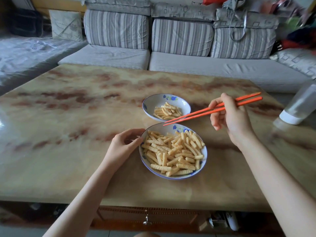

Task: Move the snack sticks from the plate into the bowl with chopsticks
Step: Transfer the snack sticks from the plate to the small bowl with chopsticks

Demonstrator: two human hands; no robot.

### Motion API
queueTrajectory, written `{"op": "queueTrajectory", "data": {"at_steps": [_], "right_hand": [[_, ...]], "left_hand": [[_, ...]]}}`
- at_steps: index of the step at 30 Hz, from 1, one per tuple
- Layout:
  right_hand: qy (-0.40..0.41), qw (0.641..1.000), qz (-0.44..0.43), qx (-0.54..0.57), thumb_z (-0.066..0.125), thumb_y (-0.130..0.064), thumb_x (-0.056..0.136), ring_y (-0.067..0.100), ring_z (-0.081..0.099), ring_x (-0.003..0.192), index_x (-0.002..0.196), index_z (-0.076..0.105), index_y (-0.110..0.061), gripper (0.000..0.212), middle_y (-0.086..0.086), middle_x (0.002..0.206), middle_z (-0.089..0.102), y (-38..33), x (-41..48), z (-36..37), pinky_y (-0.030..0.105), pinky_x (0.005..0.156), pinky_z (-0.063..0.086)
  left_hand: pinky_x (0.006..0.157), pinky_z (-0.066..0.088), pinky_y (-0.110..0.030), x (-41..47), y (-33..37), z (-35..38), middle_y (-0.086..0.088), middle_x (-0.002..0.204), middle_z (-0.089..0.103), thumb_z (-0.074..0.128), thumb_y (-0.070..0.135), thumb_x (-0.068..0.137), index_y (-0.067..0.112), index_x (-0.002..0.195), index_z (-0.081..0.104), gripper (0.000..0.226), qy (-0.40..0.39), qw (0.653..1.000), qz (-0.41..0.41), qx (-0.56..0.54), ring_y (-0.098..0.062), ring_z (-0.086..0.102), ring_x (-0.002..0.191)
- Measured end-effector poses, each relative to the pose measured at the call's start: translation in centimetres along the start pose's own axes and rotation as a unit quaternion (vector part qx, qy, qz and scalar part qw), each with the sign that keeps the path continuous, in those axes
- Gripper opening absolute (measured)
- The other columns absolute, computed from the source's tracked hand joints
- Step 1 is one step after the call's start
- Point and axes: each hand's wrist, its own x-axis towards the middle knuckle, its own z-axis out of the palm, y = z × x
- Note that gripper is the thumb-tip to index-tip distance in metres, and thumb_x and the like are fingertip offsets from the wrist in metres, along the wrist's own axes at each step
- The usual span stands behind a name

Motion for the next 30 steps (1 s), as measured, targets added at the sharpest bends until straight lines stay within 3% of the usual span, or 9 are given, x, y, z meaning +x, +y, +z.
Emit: {"op": "queueTrajectory", "data": {"at_steps": [12, 16, 25, 30], "right_hand": [[-0.022, 1.0, 0.003, 0.01, 0.03, -0.021, 0.105, 0.017, 0.039, 0.03, 0.068, 0.057, -0.005, 0.049, 0.008, 0.038, 0.046, 2.2, -1.7, 2.6, 0.019, 0.034, 0.031], [-0.014, 1.0, 0.008, 0.012, 0.029, -0.022, 0.105, 0.016, 0.038, 0.027, 0.069, 0.056, -0.004, 0.048, 0.006, 0.036, 0.047, 2.5, -2.0, 2.8, 0.017, 0.033, 0.031], [0.061, 0.997, -0.027, 0.026, 0.03, -0.023, 0.104, 0.017, 0.038, 0.029, 0.067, 0.052, -0.007, 0.045, 0.004, 0.035, 0.046, 1.9, -1.5, 2.6, 0.018, 0.035, 0.028], [0.097, 0.993, -0.049, 0.038, 0.03, -0.025, 0.103, 0.018, 0.04, 0.031, 0.066, 0.052, -0.01, 0.046, 0.002, 0.037, 0.049, 1.2, 0.8, 2.9, 0.021, 0.037, 0.03]], "left_hand": [[0.091, 0.053, -0.029, 0.0, 0.0, -0.1, 0.013, 0.099, 0.074, 0.062, 0.035, 0.072, 0.03, 0.102, 0.073, 0.033, -0.001, 1.0, -0.008, 0.004, -0.011, 0.069, 0.096], [0.089, 0.054, -0.025, 0.0, 0.0, 0.0, 0.013, 0.098, 0.074, 0.06, 0.026, 0.076, 0.03, 0.103, 0.073, 0.03, 0.001, 1.0, -0.006, 0.004, -0.012, 0.069, 0.096], [0.092, 0.054, -0.031, 0.0, 0.0, 0.0, 0.012, 0.098, 0.074, 0.061, 0.025, 0.076, 0.032, 0.101, 0.073, 0.028, 0.002, 1.0, -0.005, 0.001, -0.013, 0.069, 0.097], [0.091, 0.053, -0.028, 0.0, 0.0, 0.0, 0.013, 0.098, 0.074, 0.061, 0.027, 0.076, 0.031, 0.103, 0.073, 0.03, 0.005, 1.0, -0.008, 0.005, -0.009, 0.069, 0.096]]}}
